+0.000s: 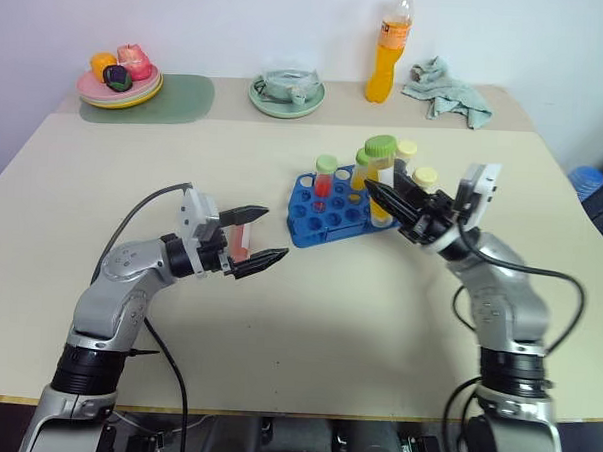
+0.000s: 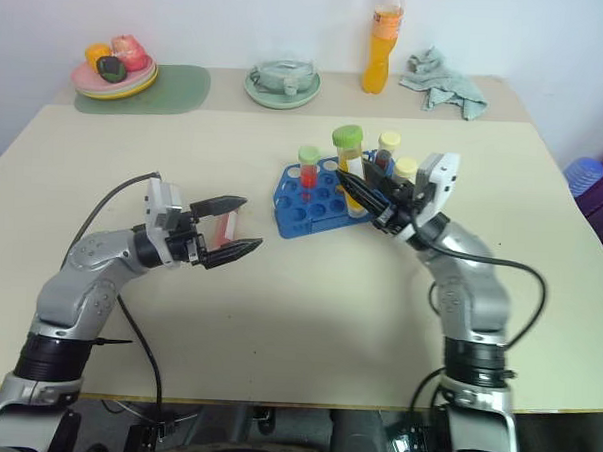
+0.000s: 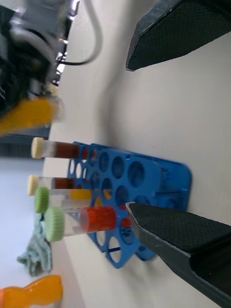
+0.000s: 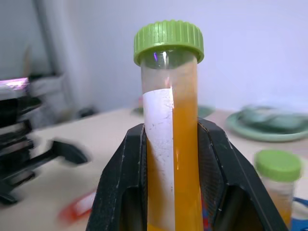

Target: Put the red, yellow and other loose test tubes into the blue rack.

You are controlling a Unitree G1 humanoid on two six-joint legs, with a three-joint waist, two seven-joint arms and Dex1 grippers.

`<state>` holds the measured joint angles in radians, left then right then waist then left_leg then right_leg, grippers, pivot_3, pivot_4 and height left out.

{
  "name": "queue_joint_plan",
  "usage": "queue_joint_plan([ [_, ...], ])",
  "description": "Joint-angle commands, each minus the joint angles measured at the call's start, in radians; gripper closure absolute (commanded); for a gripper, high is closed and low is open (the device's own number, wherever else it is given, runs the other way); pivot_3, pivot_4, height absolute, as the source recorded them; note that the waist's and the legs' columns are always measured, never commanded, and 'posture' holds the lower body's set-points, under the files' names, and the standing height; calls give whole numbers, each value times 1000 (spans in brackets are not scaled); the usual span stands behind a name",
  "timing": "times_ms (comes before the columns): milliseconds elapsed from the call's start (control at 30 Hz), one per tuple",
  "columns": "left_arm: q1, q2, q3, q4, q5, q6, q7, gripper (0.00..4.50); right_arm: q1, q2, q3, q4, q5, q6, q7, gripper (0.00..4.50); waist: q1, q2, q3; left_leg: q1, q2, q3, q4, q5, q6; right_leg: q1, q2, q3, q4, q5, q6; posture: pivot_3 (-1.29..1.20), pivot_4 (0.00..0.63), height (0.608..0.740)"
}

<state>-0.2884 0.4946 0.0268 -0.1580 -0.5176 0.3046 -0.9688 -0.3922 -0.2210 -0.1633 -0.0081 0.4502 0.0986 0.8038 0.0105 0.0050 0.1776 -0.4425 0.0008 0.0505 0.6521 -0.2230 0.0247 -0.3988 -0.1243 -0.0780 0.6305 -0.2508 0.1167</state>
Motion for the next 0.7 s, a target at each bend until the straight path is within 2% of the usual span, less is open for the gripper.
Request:
queue_joint_plan([
  [33,-20,-17,28,-24,-26,6,34,0,-26,57,-4,118,-78,-242,-52,3724,-1,0,0,0,0,0,0,0,0,0,0,0,0,0,0,0,150,740],
  [300,16,-26,40,-63,-41,3,71,0,-110,102,3,484,-160,-572,-83,3724,-21,0,0,1,0,-1,-1,1,-2,0,1,0,0,0,0,0,150,740],
  [700,46,-18,51,-74,-45,-9,77,0,-237,96,-7,769,-156,-719,-83,3724,-26,1,0,1,1,-1,-3,2,-3,0,1,0,0,0,0,0,150,740],
])
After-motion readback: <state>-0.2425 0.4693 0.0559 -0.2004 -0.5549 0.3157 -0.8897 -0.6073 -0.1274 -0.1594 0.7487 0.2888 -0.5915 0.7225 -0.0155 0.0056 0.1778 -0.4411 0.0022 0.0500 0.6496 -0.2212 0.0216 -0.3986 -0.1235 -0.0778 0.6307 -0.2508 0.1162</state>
